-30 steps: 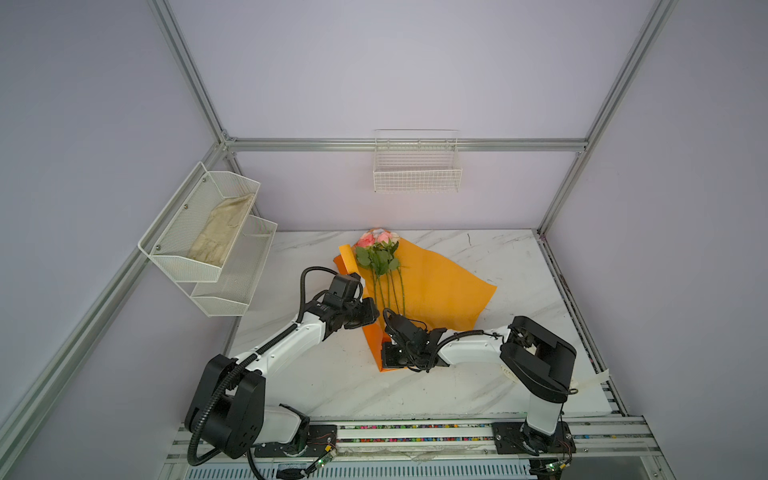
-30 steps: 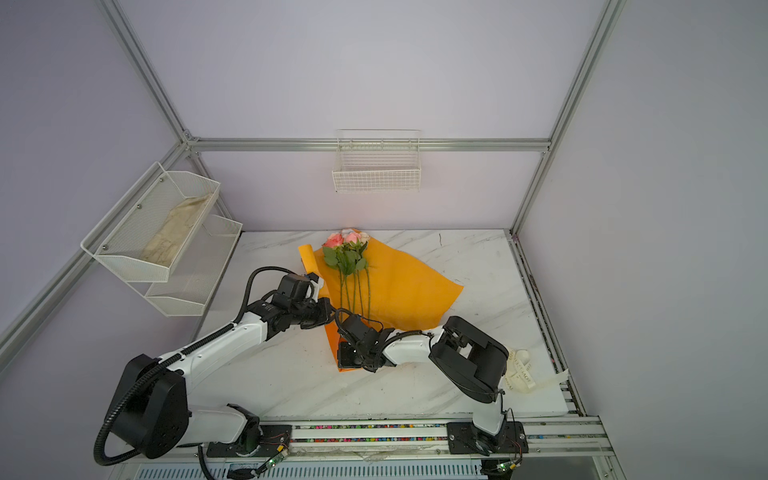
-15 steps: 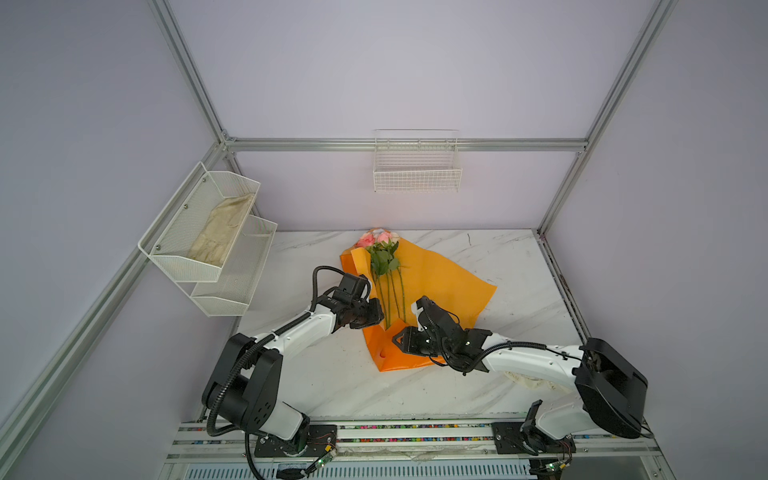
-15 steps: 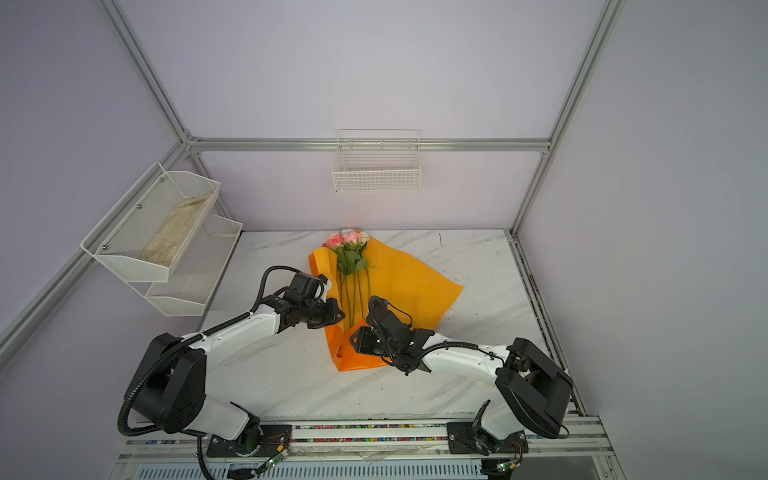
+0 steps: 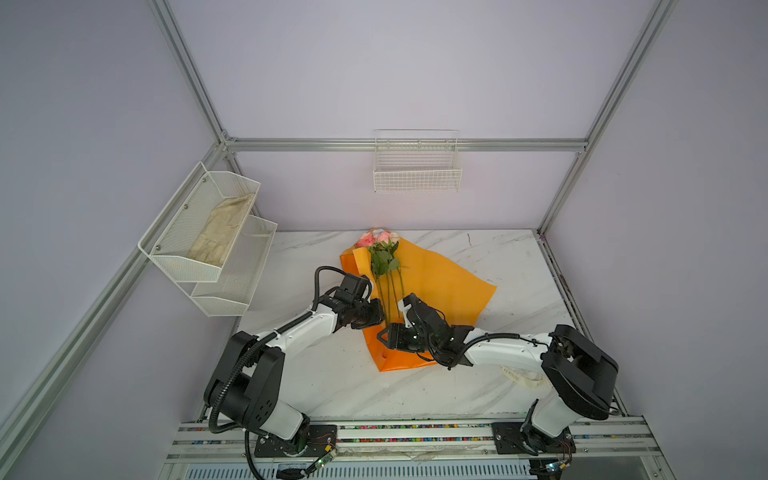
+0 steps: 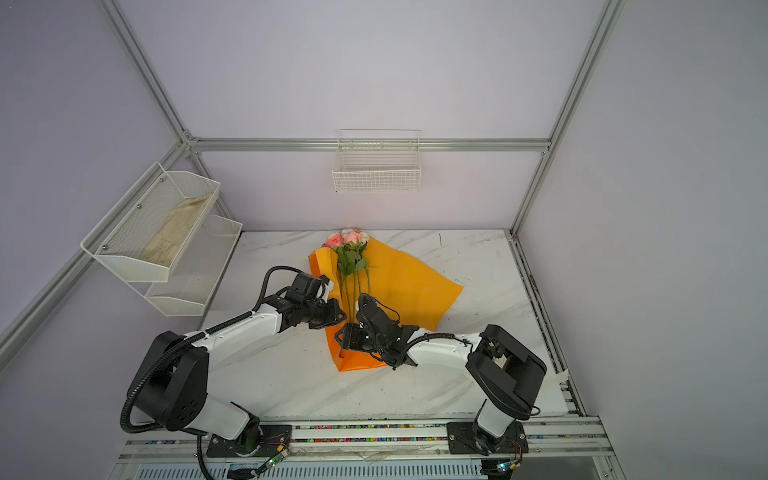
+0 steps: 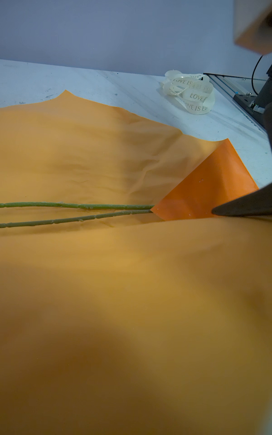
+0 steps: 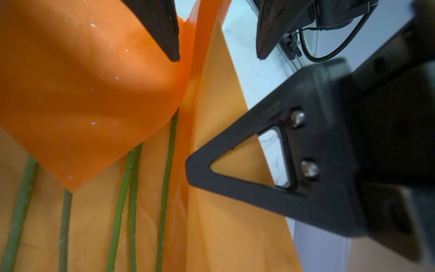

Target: Tie the bouquet of fake flowers

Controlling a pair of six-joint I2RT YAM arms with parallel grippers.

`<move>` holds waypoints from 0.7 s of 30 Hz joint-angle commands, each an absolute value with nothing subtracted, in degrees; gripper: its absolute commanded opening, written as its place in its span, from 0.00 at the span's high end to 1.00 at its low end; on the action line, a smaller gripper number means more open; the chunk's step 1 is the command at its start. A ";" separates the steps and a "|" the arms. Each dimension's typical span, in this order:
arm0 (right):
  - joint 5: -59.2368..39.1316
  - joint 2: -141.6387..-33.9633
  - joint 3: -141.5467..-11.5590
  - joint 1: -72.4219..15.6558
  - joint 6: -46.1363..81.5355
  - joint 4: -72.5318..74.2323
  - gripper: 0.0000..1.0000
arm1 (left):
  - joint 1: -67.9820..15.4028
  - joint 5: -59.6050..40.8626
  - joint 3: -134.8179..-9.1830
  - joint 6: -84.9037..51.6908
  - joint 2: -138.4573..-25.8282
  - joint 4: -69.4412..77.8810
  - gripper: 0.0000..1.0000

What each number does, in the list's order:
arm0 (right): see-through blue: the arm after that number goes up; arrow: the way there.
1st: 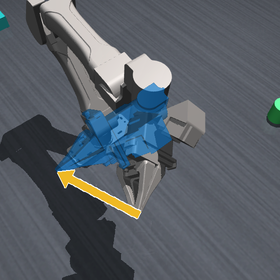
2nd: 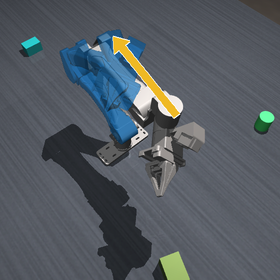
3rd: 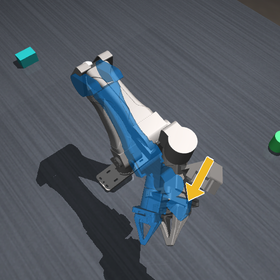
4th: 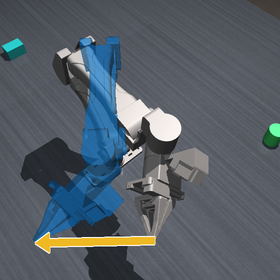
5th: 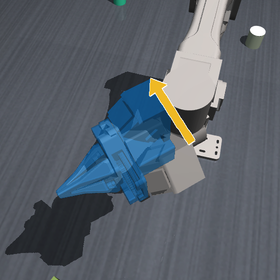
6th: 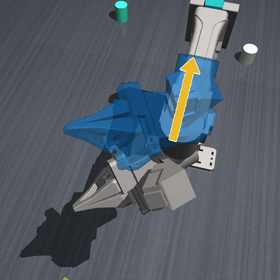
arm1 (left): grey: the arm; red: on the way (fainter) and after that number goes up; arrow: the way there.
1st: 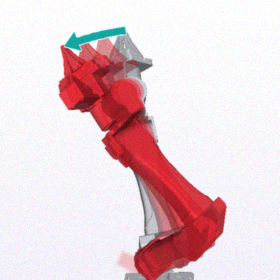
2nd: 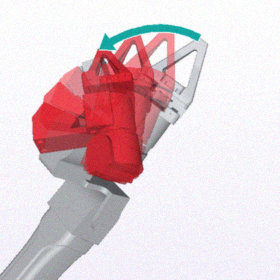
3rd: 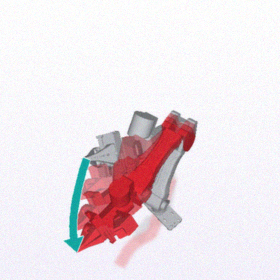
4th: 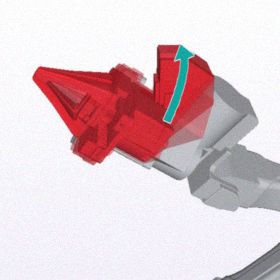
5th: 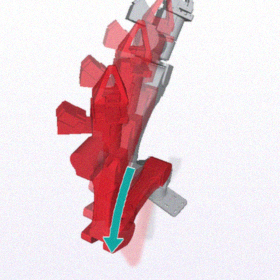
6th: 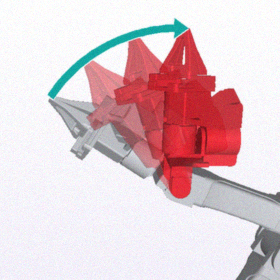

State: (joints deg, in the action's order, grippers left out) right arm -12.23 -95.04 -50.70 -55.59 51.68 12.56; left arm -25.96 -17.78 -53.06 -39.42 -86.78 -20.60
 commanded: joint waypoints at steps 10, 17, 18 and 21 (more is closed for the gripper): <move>-5.15 -98.08 -55.11 -55.72 49.25 6.69 0.78 | -26.28 -19.57 -59.22 -39.73 -86.22 -18.79 0.79; -4.22 -95.85 -51.54 -55.57 50.54 6.92 0.88 | -26.20 -17.07 -60.12 -39.42 -82.42 -21.59 0.41; -4.38 -95.59 -51.02 -55.40 50.54 7.09 0.88 | -26.19 -16.41 -60.16 -39.14 -81.50 -22.21 0.38; -4.76 -95.23 -49.76 -54.88 50.85 7.74 0.89 | -26.11 -13.66 -59.62 -38.79 -76.44 -23.79 0.27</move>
State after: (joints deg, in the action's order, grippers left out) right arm -5.72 -96.95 -50.96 -55.31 49.84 8.01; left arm -26.02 -16.25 -53.84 -39.46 -81.78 -22.92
